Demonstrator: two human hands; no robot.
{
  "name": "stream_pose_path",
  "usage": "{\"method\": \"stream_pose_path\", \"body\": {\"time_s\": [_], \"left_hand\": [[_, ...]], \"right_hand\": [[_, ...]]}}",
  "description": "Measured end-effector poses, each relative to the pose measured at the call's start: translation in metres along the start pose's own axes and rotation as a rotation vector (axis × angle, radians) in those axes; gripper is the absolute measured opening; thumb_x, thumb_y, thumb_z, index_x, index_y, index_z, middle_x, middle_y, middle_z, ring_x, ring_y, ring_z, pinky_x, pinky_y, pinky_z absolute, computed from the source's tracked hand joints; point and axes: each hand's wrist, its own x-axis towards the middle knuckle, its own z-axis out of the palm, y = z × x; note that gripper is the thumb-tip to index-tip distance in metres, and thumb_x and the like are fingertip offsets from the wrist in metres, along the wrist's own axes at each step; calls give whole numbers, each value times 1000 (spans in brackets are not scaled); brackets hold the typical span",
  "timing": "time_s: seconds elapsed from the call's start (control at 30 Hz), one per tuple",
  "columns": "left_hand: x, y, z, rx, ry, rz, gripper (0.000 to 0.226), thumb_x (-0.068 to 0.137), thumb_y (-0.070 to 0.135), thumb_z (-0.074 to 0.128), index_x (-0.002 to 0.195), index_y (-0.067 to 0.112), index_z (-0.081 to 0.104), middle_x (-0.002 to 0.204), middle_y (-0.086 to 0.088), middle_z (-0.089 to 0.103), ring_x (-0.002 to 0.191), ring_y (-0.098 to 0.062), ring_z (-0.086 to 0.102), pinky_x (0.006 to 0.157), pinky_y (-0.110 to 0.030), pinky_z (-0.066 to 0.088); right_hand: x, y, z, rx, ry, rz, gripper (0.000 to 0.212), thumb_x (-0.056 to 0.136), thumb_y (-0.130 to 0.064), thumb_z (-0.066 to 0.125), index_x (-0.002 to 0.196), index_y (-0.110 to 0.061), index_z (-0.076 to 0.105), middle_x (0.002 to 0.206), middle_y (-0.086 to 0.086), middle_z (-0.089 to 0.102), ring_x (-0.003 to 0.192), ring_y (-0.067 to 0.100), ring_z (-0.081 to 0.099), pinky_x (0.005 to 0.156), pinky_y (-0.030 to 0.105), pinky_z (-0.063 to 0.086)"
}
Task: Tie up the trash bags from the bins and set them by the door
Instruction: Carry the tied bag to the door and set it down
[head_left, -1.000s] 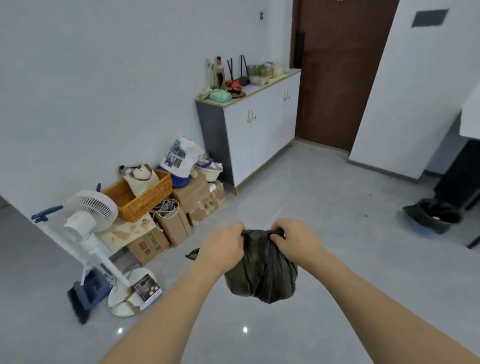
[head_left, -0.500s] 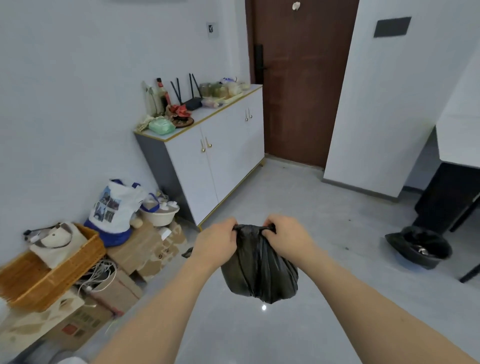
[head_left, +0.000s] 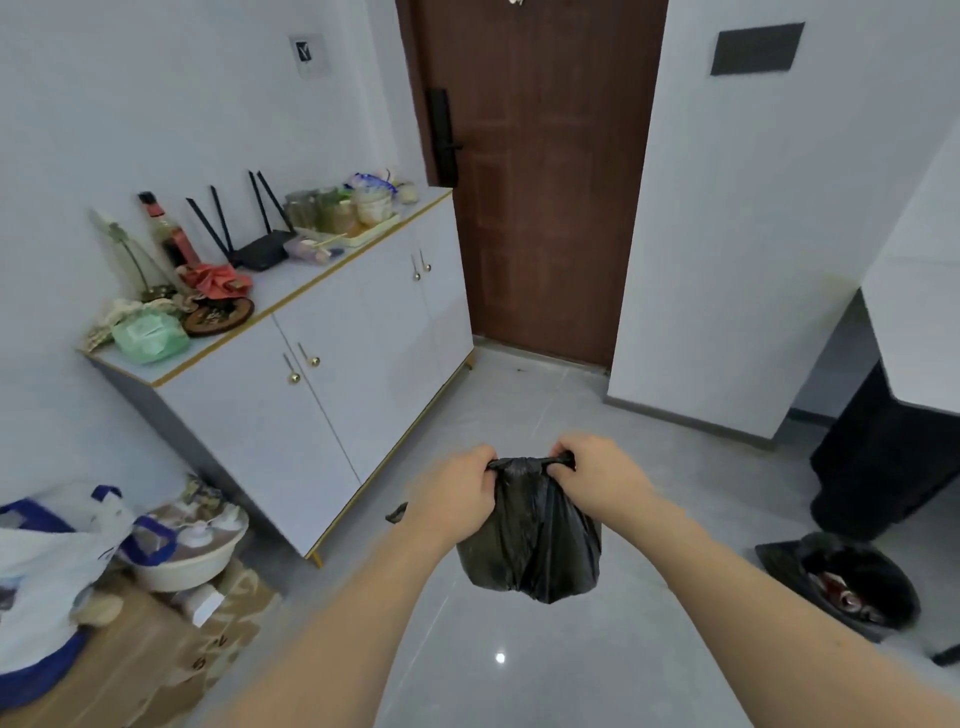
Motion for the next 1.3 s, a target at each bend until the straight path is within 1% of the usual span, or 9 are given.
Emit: {"method": "stream_pose_path", "body": {"time_s": [0.07,0.2,0.33,0.57,0.67,0.73,1.0,1.17,1.3], "left_hand": [[58,6,1,-24,-30,27,17,97,22,40,93,14,54,80,-5,63,72,-26,56,54,-33,40],[169,24,1,-19,-58,41,16,96,22,40,93,15,54,82,-6,64,74,-27,58,62,-38,47],[276,43,14,-4,-54,64,16,97,22,42,94,14,55,81,-6,63,73,-25,56,57,-33,40],[444,76,48,21,-99,46,17,97,25,41,93,17,55,82,-4,64,74,-24,57,63,-38,49],[511,86,64,10,-116,46,17,98,26,41,95,18,55,87,-4,65,75,-23,56,59,-33,40],[553,89,76,-9,-161,49,16,98,25,41,96,17,55,90,-6,66,78,-25,57,60,-35,42],[728,84,150,-56,-323,37,15,99,25,41,98,17,54,94,-9,65,85,-30,60,75,-43,52],[806,86,209,-50,-357,39,15,98,25,41,97,18,54,90,-8,66,81,-28,60,74,-43,53],[866,76,294,4,-338,98,13,97,25,41,96,20,53,88,-7,66,80,-29,60,67,-37,50]], "right_hand": [[48,18,-18,-15,-3,19,4,91,-29,55,87,-27,56,97,-2,65,91,20,59,72,31,46],[140,57,-57,2,22,38,4,91,-28,54,88,-26,57,95,-2,64,91,21,59,75,33,49],[231,105,-87,45,48,32,2,90,-27,56,88,-27,57,91,-6,59,86,16,55,75,31,46],[375,196,-135,53,34,38,3,86,-28,58,84,-28,60,85,-10,61,86,16,59,75,33,50],[431,229,-152,34,19,59,2,86,-28,58,85,-28,59,89,-9,62,89,16,58,76,30,46],[470,251,-158,18,-5,75,3,86,-28,58,84,-29,56,95,-7,64,91,17,58,77,30,45],[617,343,-152,-17,-70,206,15,89,-28,53,99,-22,63,104,2,67,97,23,60,82,34,50],[681,404,-141,4,-65,267,16,89,-26,52,100,-22,63,106,2,66,97,24,60,79,31,49],[725,479,-99,14,-53,283,14,90,-26,51,99,-23,62,103,-1,66,94,22,60,74,30,49]]}}
